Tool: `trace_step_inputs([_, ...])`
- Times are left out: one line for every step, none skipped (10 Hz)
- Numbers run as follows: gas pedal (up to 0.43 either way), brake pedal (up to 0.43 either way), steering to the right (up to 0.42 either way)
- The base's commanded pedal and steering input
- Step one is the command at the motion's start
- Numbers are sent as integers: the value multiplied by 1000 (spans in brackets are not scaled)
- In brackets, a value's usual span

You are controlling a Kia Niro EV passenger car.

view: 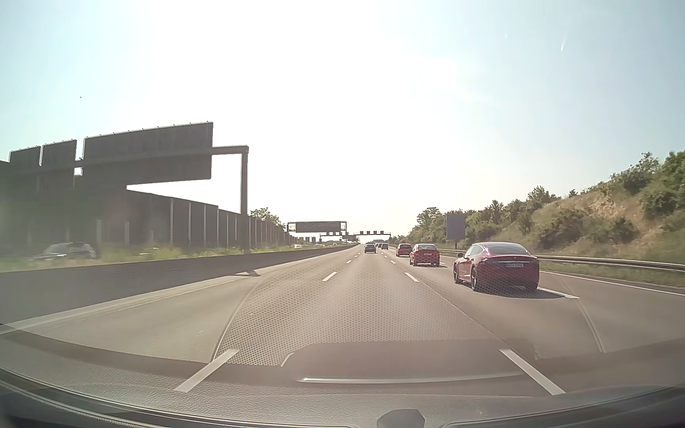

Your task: Follow the waypoints while adhering to traffic rules and regulations

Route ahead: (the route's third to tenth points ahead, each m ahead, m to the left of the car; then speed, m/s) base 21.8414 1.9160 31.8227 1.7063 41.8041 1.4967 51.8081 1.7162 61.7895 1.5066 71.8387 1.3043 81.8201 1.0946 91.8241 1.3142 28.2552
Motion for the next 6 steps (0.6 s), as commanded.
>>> trace_step_inputs([228, 24, 4])
trace_step_inputs([228, 24, 4])
trace_step_inputs([228, 24, 4])
trace_step_inputs([228, 24, 4])
trace_step_inputs([228, 24, 3])
trace_step_inputs([228, 24, 2])
